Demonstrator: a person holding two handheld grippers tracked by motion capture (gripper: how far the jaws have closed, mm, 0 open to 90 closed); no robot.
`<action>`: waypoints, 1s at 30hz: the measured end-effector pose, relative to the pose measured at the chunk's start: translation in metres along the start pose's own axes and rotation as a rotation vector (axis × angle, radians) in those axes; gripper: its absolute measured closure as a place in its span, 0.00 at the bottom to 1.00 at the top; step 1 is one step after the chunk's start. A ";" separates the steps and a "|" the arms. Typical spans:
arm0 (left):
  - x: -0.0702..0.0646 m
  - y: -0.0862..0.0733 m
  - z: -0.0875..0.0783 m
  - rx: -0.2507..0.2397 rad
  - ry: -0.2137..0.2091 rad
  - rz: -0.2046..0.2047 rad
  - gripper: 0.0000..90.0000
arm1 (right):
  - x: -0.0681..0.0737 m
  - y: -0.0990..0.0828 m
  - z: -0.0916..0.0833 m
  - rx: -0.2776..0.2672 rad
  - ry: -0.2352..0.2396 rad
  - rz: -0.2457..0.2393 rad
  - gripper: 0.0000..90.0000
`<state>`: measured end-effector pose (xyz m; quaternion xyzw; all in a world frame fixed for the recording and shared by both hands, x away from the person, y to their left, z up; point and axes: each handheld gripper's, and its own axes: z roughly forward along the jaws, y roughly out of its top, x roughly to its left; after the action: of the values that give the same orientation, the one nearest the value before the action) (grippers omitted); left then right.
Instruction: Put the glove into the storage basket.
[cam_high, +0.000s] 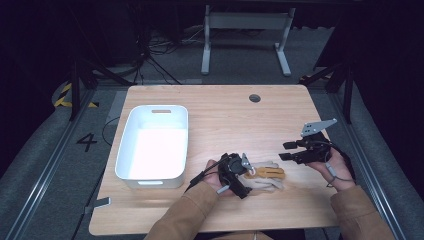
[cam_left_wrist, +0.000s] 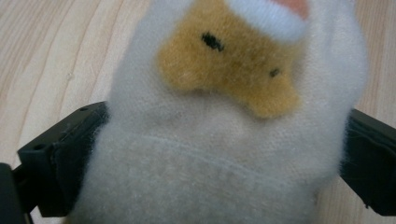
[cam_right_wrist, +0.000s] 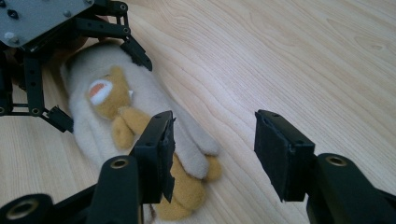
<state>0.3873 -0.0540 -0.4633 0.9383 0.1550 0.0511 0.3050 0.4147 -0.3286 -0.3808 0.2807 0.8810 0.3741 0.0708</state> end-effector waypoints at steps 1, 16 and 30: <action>0.000 0.000 0.000 0.000 0.000 0.000 0.02 | 0.000 0.000 0.000 0.000 0.000 0.000 0.53; -0.004 0.000 -0.009 -0.034 -0.014 0.007 0.50 | 0.002 0.001 0.000 -0.002 0.006 -0.007 0.54; -0.003 0.004 -0.011 -0.008 -0.019 -0.023 0.76 | 0.002 0.001 0.000 -0.004 0.007 -0.008 0.54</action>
<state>0.3837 -0.0517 -0.4517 0.9356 0.1629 0.0394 0.3106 0.4136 -0.3271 -0.3805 0.2756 0.8816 0.3767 0.0698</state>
